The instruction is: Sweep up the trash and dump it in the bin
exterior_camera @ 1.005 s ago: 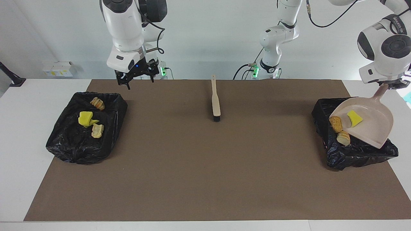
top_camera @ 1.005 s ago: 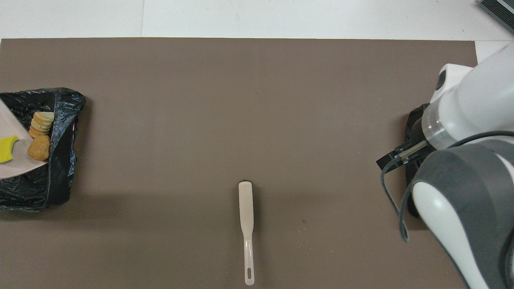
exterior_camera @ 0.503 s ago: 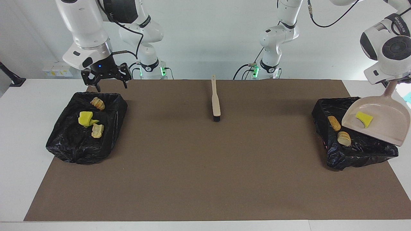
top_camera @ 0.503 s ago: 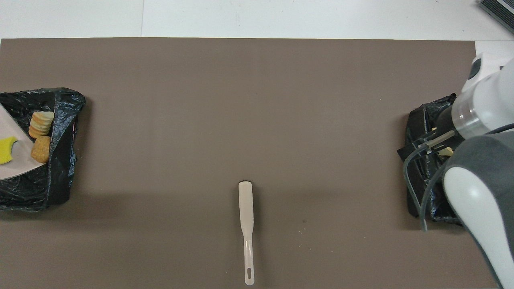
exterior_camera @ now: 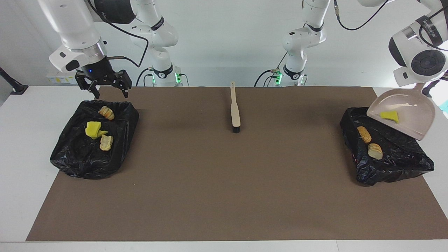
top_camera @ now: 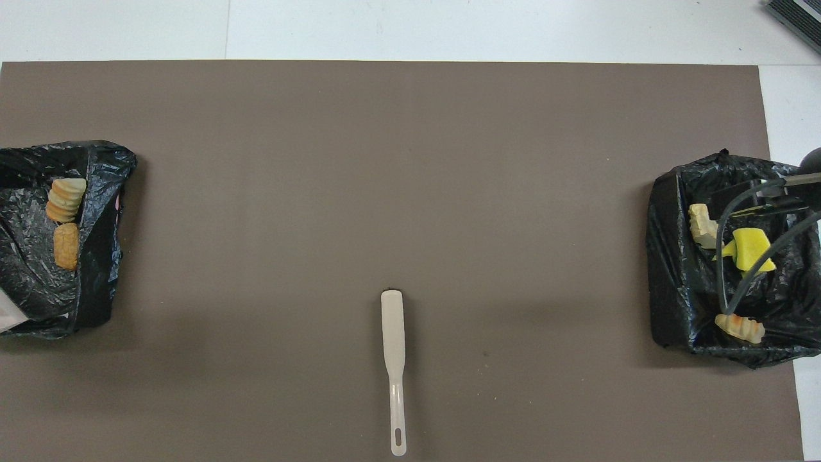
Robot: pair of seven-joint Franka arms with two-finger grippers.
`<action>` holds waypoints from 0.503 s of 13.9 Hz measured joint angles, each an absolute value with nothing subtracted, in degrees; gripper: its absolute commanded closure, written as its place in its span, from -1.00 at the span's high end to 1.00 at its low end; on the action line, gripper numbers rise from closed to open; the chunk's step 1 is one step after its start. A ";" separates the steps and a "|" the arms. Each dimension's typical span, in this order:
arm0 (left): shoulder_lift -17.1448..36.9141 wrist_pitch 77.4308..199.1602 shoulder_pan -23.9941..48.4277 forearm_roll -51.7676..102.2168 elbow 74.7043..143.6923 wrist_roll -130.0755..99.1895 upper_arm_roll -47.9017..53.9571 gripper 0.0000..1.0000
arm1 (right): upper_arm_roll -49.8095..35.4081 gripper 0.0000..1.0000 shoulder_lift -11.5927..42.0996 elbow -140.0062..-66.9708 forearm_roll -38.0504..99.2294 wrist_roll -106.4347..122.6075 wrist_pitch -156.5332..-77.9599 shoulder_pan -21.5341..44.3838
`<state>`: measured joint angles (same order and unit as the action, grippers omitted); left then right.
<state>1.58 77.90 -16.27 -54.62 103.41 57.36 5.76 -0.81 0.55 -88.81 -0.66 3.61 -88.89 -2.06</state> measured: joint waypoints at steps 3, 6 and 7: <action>2.58 75.95 -13.61 -55.39 100.73 58.51 5.99 -1.00 | -0.77 1.00 -1.01 -91.11 0.22 3.40 -88.88 -2.17; 6.68 75.48 -12.63 -58.36 94.10 60.88 6.04 -1.00 | -1.08 1.00 -1.53 -91.73 0.43 3.40 -88.88 -2.01; 7.64 75.46 -12.41 -58.69 93.12 60.92 6.02 -1.00 | -1.13 1.00 -1.54 -91.73 0.44 3.40 -88.88 -1.93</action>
<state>7.64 75.46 -12.41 -58.69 93.12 60.92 6.02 -1.13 -1.54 -91.73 0.44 3.40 -88.88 -1.93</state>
